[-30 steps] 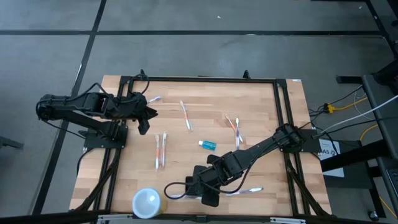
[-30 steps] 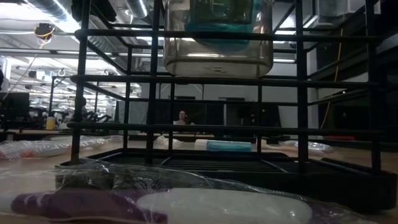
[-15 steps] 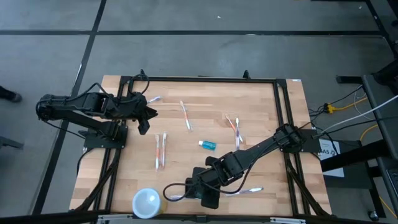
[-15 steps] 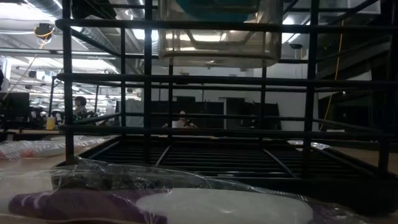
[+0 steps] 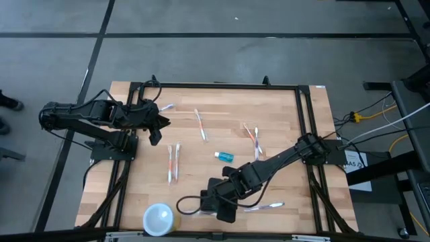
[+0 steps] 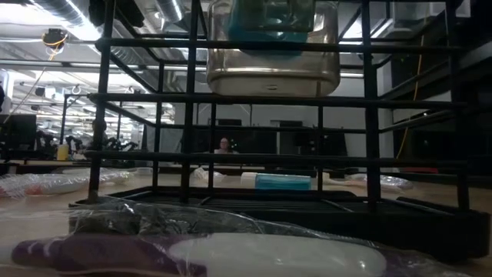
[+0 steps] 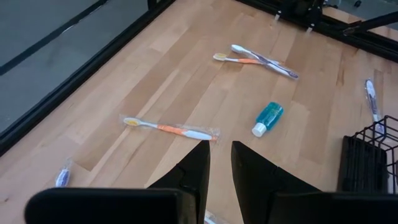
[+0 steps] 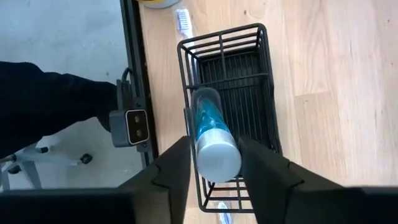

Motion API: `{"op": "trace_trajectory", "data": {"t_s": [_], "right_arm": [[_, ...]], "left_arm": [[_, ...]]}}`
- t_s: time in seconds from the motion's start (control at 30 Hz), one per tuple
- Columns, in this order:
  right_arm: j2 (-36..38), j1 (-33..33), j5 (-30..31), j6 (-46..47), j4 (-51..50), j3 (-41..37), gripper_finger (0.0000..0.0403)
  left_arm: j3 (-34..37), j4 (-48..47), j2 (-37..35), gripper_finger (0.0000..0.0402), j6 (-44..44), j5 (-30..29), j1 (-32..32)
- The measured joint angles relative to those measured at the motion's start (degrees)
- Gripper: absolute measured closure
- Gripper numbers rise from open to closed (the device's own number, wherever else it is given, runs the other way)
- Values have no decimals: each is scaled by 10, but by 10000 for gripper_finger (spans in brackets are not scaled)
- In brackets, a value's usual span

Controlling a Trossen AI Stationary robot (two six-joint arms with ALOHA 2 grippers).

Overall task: Pick & Place toothbrushing station
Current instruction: Put the mouthwash into the mesh organizer

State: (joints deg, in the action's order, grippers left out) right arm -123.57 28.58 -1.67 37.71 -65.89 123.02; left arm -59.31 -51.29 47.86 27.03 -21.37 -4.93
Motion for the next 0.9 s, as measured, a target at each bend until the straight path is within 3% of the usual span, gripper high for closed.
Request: {"op": "trace_trajectory", "data": {"t_s": [0.27,0.47,0.73,0.9], "right_arm": [[0,-1,-3,9,0,0,185],[9,-11,14,33,-4,0,160],[78,-21,169,28,-37,0,163],[153,18,292,56,-66,-8,170]], "left_arm": [[0,0,0,341,0,0,0],[0,0,0,341,1,0,0],[0,4,-8,341,-5,-4,-2],[0,60,-80,341,-16,-46,-21]]}}
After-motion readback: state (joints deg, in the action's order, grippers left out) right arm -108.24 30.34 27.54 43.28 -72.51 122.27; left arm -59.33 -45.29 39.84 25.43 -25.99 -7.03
